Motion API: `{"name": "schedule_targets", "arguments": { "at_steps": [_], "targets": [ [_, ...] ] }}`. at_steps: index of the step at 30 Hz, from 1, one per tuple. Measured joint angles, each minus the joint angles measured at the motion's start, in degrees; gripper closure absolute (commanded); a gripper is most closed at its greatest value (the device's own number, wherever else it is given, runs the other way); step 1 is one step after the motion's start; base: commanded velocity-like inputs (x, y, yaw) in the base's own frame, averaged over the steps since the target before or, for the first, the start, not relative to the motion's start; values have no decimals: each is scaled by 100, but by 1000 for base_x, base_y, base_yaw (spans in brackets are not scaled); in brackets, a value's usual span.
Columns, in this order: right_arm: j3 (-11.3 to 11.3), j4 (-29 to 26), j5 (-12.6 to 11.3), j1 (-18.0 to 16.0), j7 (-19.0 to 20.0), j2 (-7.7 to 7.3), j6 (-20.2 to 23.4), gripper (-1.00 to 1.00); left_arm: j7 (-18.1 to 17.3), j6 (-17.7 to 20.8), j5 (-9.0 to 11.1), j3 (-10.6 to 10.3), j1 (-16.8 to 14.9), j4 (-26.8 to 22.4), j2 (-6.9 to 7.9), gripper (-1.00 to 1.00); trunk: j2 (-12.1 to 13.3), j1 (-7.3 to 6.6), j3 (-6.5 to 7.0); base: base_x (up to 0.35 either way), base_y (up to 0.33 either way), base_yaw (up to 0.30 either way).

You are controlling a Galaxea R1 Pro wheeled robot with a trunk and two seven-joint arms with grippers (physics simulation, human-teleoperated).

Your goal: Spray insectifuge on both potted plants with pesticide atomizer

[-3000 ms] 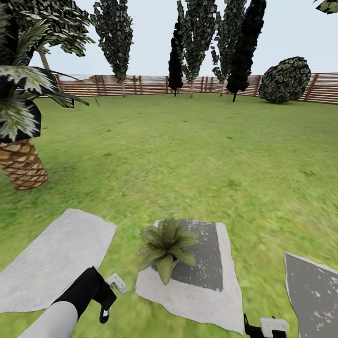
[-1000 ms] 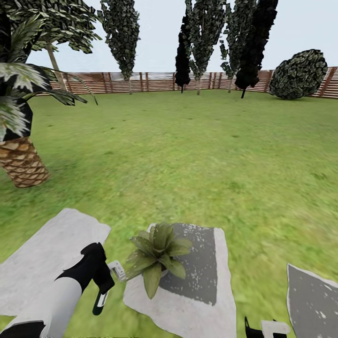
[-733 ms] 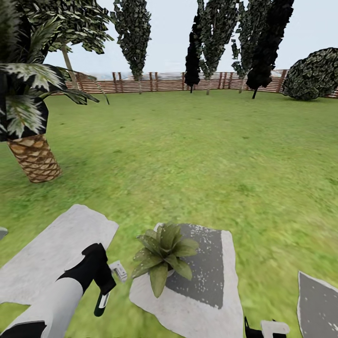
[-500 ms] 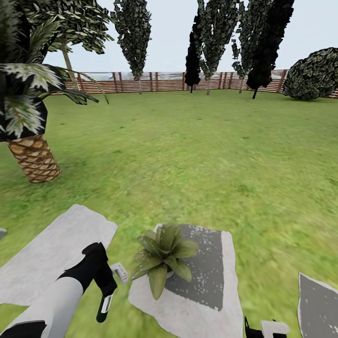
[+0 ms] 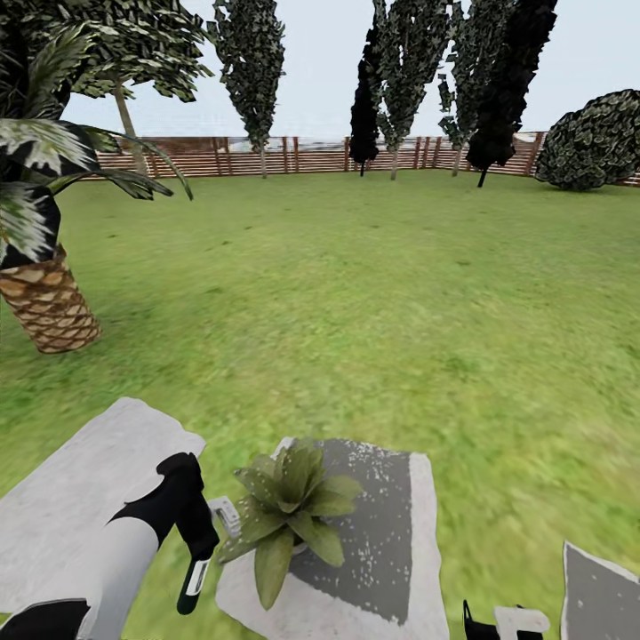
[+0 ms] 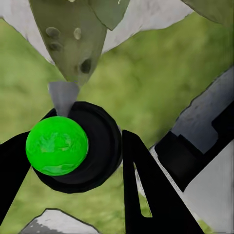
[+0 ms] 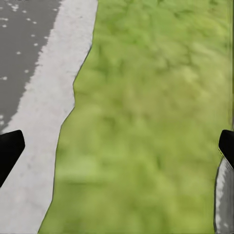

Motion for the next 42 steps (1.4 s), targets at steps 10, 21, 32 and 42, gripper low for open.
{"name": "schedule_targets", "arguments": {
  "at_steps": [10,21,32,42],
  "targets": [
    [0,0,-1,0,-1,0,1,-100,-40,-2,-10,-1,-10,-1,-8,100,0,0,0,1,-17,214],
    [-8,-2,-1,0,-2,-2,0,-100,-36,-2,4,5,-10,0,-31,100,0,0,0,0,-142,131],
    [-9,0,0,0,-1,-3,0,-100,-39,-2,-2,6,-10,-1,-27,100,0,0,0,-71,-169,1],
    [0,0,-1,0,-2,7,0,-100,-39,-2,0,7,-10,-1,-33,100,0,0,0,-1,-21,126]
  ]
}}
